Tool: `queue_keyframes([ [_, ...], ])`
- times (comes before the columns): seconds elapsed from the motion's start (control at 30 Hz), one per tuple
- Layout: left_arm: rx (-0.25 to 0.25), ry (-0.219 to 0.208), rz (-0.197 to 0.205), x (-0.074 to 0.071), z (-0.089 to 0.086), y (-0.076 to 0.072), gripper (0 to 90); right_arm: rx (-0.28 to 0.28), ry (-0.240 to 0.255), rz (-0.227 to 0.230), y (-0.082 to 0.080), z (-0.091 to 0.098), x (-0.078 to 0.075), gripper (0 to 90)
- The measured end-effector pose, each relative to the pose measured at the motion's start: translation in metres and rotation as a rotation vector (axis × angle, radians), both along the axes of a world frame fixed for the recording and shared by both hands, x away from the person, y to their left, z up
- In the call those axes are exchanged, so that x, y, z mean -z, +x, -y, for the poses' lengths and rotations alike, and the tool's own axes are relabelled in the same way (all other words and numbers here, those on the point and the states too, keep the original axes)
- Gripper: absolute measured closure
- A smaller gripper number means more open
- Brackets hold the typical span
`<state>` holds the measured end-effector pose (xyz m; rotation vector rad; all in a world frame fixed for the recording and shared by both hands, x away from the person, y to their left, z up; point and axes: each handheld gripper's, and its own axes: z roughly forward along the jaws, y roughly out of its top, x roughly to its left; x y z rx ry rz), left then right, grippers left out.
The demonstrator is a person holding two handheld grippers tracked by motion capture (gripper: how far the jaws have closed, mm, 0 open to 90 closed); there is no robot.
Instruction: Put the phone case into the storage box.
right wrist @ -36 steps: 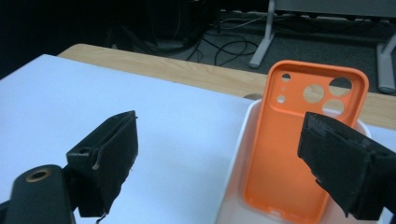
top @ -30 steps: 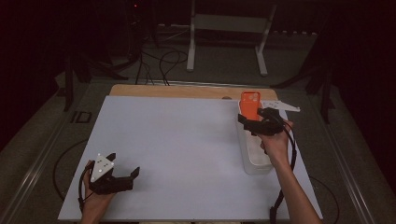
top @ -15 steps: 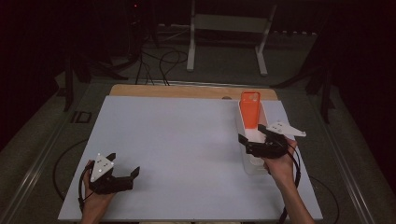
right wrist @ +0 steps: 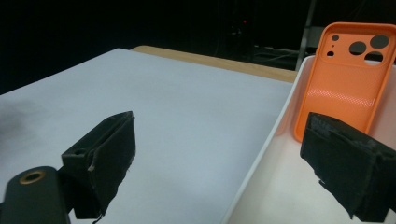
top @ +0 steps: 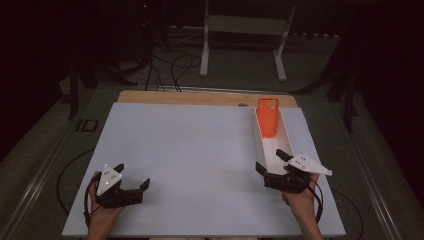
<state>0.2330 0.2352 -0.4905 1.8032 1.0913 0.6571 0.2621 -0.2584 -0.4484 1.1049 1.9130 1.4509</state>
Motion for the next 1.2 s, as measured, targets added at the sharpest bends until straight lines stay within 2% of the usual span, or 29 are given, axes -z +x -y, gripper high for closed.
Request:
queue_keyframes([
  [0.1, 0.002, -0.003, 0.005, -0.001, 0.0, 0.0, 0.5, -0.005, 0.0, 0.028, -0.008, 0.0, 0.007, 10.4],
  [0.3, 0.006, -0.008, 0.01, -0.001, -0.001, -0.001, 0.5, -0.012, 0.011, 0.032, -0.015, 0.0, 0.012, 10.4],
  [0.33, 0.007, -0.006, 0.011, -0.001, 0.0, -0.001, 0.5, -0.017, 0.021, 0.041, -0.024, -0.001, 0.02, 10.4],
  [0.4, 0.014, -0.003, 0.012, -0.001, 0.0, -0.001, 0.5, -0.026, 0.016, 0.05, -0.027, -0.001, 0.023, 10.4],
  [0.63, 0.031, -0.007, 0.021, 0.0, 0.001, -0.002, 0.4, -0.045, 0.021, 0.06, -0.031, -0.004, 0.03, 10.4],
  [0.9, 0.064, 0.002, 0.036, 0.0, 0.004, -0.004, 0.3, -0.066, 0.002, 0.09, -0.042, -0.007, 0.034, 10.3],
  [1.07, 0.082, 0.005, 0.049, 0.0, 0.007, -0.005, 0.3, -0.059, 0.0, 0.094, -0.042, -0.007, 0.034, 10.3],
  [1.2, 0.08, 0.012, 0.044, 0.0, 0.007, -0.004, 0.3, -0.046, 0.003, 0.095, -0.041, -0.004, 0.034, 10.3],
])
